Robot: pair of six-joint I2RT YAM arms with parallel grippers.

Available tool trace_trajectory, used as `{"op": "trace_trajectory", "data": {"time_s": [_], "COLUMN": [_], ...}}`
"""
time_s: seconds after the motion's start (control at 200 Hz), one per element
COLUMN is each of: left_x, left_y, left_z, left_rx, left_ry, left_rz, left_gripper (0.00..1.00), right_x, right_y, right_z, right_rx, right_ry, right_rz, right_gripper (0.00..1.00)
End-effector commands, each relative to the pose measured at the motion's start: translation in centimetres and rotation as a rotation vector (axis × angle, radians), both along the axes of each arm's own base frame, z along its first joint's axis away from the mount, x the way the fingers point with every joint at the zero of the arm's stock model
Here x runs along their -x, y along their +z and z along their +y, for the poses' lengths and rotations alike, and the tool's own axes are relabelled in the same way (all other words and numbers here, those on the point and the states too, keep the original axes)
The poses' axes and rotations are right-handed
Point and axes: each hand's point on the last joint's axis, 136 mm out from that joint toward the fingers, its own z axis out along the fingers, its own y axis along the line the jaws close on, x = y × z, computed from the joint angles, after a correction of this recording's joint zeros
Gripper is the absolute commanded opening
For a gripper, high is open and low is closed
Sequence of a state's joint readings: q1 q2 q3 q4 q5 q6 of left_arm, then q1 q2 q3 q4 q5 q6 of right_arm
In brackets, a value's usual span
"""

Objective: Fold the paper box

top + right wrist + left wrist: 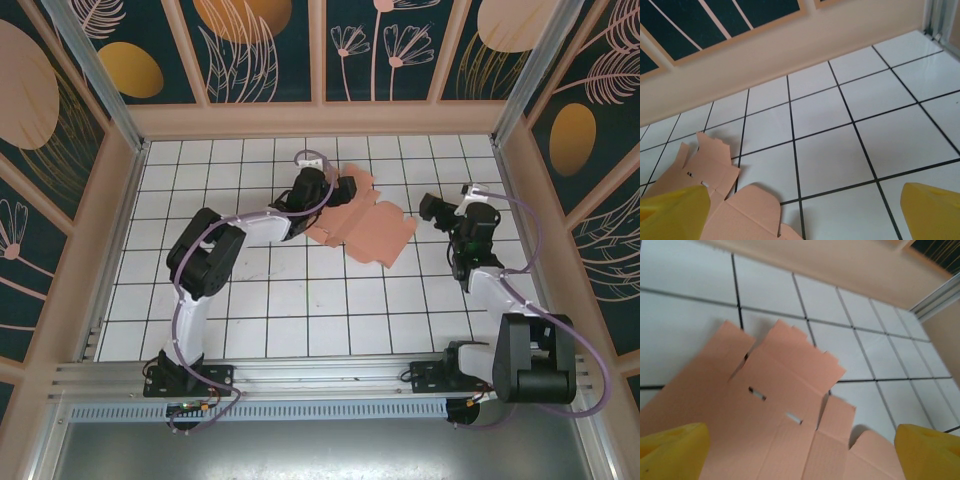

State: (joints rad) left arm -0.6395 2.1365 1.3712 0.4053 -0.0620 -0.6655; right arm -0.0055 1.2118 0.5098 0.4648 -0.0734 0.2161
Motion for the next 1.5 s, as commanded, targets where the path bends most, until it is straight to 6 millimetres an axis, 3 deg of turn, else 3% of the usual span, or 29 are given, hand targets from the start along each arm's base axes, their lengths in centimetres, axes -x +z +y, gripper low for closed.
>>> {"op": "trace_trajectory", "data": {"time_s": [0.0,0.23,0.415,0.641,0.916,1.036,1.056,1.076,1.161,1.226,1.256,1.496], "left_x": [0.4,3.4,4.7,5.8,7.5,9.3,9.4,9.8,10.8,10.6,10.8,10.3], "left_y": [-2.8,-6.6,-7.2,-3.9,-0.7,-1.8,-0.9,-1.2,-2.0,-1.3,-2.7,-4.7], "left_z": [0.3,1.8,3.4,5.1,8.6,11.9,12.2,12.5,12.5,11.8,11.6,10.0], "left_rx": [-0.029,-0.081,-0.130,-0.149,-0.116,-0.056,-0.019,-0.013,0.029,0.098,0.086,0.028], "left_ry": [-0.007,-0.030,-0.024,-0.005,0.118,0.306,0.339,0.362,0.416,0.472,0.494,0.593], "left_rz": [0.106,0.204,0.213,0.151,0.106,0.207,0.220,0.253,0.382,0.464,0.525,0.739], "left_gripper": [0.90,0.81,0.82,0.90,0.99,0.99,0.99,0.99,0.99,0.99,0.98,0.99], "right_x": [-0.4,-0.9,-1.7,-3.9,-7.5,-9.0,-9.2,-9.3,-9.7,-9.6,-9.5,-8.2], "right_y": [-0.3,-0.5,-1.3,-3.3,-6.2,-7.2,-7.3,-7.3,-7.4,-7.5,-7.5,-7.1], "right_z": [1.1,2.1,3.3,5.6,10.5,12.8,13.3,13.6,14.9,15.6,15.8,15.6], "right_rx": [-0.046,-0.084,-0.116,-0.112,-0.027,0.005,0.009,0.013,0.020,0.013,0.009,0.002], "right_ry": [0.044,0.087,0.151,0.234,0.432,0.503,0.513,0.520,0.544,0.560,0.563,0.564], "right_rz": [0.034,0.049,0.100,0.200,0.314,0.370,0.374,0.376,0.374,0.371,0.370,0.367], "right_gripper": [0.98,0.97,0.97,0.97,0.96,0.96,0.96,0.96,0.97,0.97,0.97,0.97]}}
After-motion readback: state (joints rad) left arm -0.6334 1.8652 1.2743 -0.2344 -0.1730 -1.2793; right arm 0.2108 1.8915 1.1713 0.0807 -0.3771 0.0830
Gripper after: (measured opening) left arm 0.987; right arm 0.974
